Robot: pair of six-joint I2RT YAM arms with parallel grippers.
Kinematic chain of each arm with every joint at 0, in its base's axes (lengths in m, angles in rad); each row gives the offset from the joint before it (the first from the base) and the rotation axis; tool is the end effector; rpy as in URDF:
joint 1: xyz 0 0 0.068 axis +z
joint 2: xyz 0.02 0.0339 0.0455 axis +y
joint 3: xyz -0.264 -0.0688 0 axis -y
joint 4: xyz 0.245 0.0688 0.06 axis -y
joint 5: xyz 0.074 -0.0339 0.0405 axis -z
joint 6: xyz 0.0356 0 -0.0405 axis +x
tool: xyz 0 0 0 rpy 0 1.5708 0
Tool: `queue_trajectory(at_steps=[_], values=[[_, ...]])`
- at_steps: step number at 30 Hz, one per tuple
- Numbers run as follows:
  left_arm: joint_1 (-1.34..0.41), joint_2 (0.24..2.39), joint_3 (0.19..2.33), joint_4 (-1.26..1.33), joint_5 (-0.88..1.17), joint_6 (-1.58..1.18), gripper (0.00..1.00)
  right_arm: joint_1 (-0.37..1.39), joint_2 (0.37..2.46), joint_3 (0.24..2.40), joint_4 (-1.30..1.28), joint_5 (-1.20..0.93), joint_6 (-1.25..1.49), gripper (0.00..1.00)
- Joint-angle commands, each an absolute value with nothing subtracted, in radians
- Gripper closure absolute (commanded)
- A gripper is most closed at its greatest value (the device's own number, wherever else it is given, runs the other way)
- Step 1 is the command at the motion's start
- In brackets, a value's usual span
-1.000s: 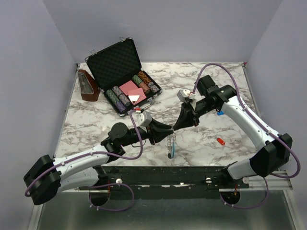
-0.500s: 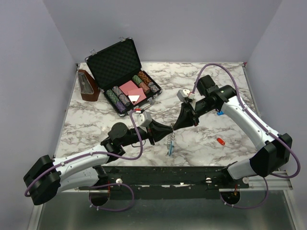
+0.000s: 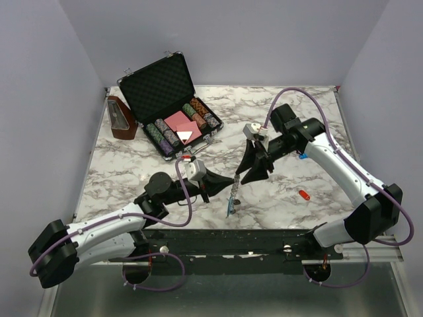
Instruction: Put the keys on the keyring
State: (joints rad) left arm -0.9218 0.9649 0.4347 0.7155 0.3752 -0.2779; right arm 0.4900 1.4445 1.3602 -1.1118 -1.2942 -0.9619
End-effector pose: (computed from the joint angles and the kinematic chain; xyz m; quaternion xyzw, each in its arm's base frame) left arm 0.1205 -0.1805 0.2781 0.3347 0.5498 -0.5251 0.5568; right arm 0.2191 0.1557 0.3366 -0.6043 0.5117 0.5412 0.2829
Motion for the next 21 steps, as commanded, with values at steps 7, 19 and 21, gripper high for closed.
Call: queue_trajectory(at_steps=[7, 19, 21], values=[[-0.871, 0.707, 0.281, 0.782, 0.661, 0.066, 1.0, 0.492, 1.417, 1.374, -1.175, -1.305, -1.032, 0.44], [-0.781, 0.661, 0.262, 0.91, 0.804, -0.077, 1.0, 0.492, 1.442, 1.382, -1.239, -1.322, -1.123, 0.43], [-0.77, 0.664, 0.258, 0.942, 0.808, -0.104, 1.0, 0.492, 1.437, 1.381, -1.244, -1.321, -1.127, 0.43]])
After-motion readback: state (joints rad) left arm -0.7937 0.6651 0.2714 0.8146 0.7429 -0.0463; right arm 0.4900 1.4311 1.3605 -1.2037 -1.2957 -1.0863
